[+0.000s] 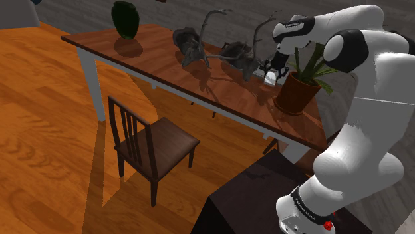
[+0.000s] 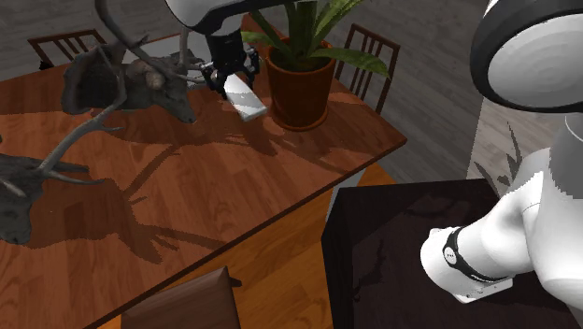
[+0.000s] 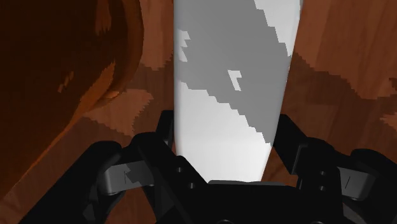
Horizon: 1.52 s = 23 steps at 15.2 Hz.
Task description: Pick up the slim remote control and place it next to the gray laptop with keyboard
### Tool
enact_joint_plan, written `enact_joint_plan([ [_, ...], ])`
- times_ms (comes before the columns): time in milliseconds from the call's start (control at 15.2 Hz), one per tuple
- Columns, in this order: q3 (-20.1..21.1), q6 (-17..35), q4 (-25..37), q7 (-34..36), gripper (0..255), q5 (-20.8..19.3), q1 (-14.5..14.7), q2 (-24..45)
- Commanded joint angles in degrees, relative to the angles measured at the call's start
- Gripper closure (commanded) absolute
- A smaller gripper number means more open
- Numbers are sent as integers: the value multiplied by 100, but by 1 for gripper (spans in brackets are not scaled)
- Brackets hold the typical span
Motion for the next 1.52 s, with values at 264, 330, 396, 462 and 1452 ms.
enact_joint_plan([
  [264, 28, -1098, 2883, -432, 255, 316, -773, 1802],
  [330, 35, -1013, 2787, -435, 255, 310, -767, 1791],
  [396, 36, -931, 2698, -440, 255, 311, -757, 1785],
  [462, 36, -851, 2614, -445, 255, 313, -748, 1781],
  [1452, 67, 177, 1755, -510, 255, 373, -679, 1964],
])
